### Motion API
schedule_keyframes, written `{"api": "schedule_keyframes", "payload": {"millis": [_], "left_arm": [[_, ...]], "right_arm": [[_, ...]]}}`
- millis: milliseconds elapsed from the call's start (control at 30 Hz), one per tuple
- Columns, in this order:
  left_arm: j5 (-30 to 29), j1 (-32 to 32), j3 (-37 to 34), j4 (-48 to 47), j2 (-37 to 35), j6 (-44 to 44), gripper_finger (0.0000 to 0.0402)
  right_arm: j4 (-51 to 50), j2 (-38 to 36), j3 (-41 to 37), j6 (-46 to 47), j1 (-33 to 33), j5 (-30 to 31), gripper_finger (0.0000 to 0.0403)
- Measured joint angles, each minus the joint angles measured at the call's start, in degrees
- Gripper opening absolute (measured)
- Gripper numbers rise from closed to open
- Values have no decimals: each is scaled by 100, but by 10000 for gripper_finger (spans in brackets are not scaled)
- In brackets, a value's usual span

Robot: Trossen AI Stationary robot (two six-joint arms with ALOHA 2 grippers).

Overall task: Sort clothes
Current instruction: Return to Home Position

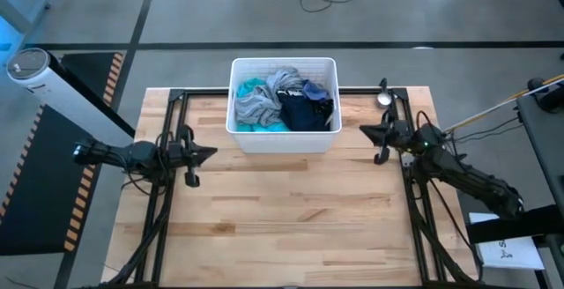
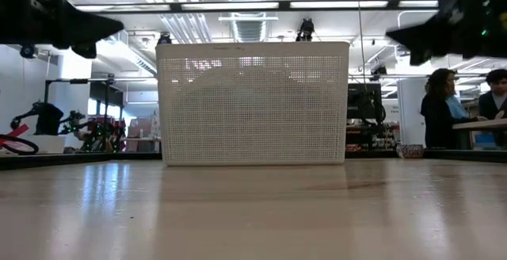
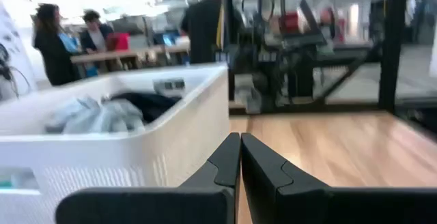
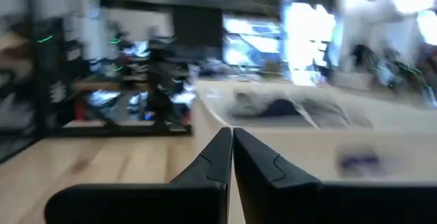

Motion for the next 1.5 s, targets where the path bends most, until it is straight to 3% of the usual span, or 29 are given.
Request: {"api": "schedule_keyframes", "payload": {"millis": [100,233,400,567,767,1067,1267,1500], "left_arm": [[-176,0,-66,248,0,114,0],[-456,0,-71,328,-2,177,0],[-455,0,-71,359,-2,254,0],[-705,-2,-71,333,-2,259,0],[-948,-7,-71,280,-2,249,0],[-946,-9,-69,104,-2,35,0],[-994,-20,-64,58,-2,14,0],[-1002,-20,-69,101,14,-46,0]], "right_arm": [[-79,182,-88,194,117,1023,0],[671,620,-93,-15,462,1902,0],[1737,1386,-95,-312,1135,2029,0],[1823,1828,-100,-755,1851,2140,0],[1574,1305,-98,-1063,2165,2141,0],[-767,-619,-100,-1044,2164,2011,0],[-1683,-381,-100,-1069,2161,2572,0],[-1558,-351,-102,-1123,2152,2601,0]]}}
